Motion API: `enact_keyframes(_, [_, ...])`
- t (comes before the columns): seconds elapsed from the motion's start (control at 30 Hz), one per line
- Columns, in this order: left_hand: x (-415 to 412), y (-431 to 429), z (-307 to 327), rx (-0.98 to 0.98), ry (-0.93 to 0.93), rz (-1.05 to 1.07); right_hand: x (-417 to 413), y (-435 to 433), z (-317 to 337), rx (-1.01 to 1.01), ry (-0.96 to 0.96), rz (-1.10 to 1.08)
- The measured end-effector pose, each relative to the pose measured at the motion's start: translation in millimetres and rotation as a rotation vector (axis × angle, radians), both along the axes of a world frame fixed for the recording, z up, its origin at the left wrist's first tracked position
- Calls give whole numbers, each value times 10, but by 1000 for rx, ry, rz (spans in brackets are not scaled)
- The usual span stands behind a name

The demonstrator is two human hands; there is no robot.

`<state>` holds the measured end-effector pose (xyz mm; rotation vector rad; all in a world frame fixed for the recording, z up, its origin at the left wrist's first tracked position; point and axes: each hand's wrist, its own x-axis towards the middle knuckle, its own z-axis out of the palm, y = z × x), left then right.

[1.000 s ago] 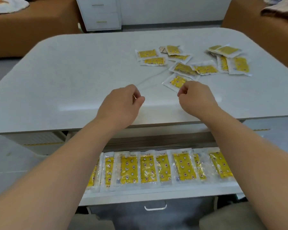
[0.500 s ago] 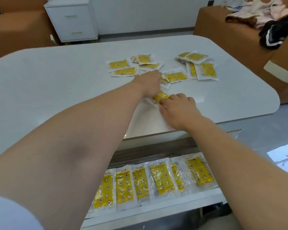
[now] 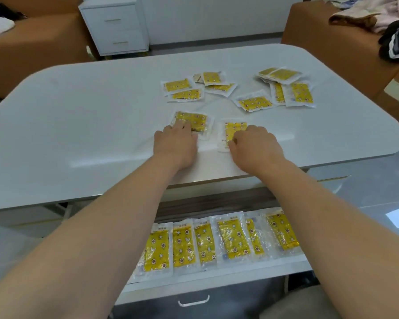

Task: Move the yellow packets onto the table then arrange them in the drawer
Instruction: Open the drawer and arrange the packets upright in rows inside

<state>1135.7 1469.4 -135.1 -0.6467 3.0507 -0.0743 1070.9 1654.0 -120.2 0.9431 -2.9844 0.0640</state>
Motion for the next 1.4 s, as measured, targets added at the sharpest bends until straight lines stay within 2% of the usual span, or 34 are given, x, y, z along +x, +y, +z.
enact_keyframes(0.2, [936,16,112,77,-10,51,243,-84,16,-79,-20,66])
enact_keyframes(0.3, [1161,10,178,212,-11,91,251,-85,-21,-54,-72,34])
enact_keyframes(0.4, [1176,-8,168,259,49,91,290,-115,-21,2,-79,43])
enact_keyframes(0.6, [1132,-27,140,198,118,40,377,-147,-7,-175,-108,156])
enact_keyframes(0.7, [1087,-33,146,221,174,56,369,-150,-18,-181,-95,62])
enact_keyframes(0.8, [1044,-48,108,251,196,63,354,-158,-43,-83,-112,-53])
enact_keyframes(0.97, [1006,-93,103,398,167,142,391,-185,-93,-80,-159,-30])
enact_keyframes(1.07, [999,-116,108,402,172,157,412,-197,-74,-141,-197,-41])
enact_keyframes(1.2, [997,-128,111,407,191,179,417,-205,-46,-123,-215,-63])
enact_keyframes(1.3, [1001,-146,131,397,193,217,437,-207,1,-197,-264,-82])
enact_keyframes(1.4, [1013,-141,168,515,259,250,448,-199,42,-349,-370,-58])
